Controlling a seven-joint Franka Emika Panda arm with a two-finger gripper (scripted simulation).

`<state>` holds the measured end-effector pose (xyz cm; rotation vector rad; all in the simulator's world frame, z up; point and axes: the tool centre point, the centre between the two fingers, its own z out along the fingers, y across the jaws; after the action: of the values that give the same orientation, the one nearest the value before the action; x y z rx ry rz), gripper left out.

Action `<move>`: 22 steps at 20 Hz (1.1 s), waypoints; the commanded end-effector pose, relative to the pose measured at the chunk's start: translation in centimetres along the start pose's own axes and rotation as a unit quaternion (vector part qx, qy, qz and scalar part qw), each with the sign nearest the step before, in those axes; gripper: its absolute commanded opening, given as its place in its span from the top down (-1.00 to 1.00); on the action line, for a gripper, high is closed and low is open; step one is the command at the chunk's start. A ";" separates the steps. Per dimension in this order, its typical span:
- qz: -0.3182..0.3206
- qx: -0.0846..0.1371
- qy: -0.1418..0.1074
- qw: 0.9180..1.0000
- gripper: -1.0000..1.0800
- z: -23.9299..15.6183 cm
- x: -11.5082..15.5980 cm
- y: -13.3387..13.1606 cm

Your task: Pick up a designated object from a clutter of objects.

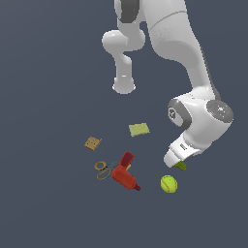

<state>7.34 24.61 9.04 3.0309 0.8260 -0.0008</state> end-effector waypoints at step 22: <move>-0.001 0.000 0.000 1.000 1.00 5.0 0.1 -0.1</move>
<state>7.31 24.66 4.10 3.0298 0.8287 -0.0019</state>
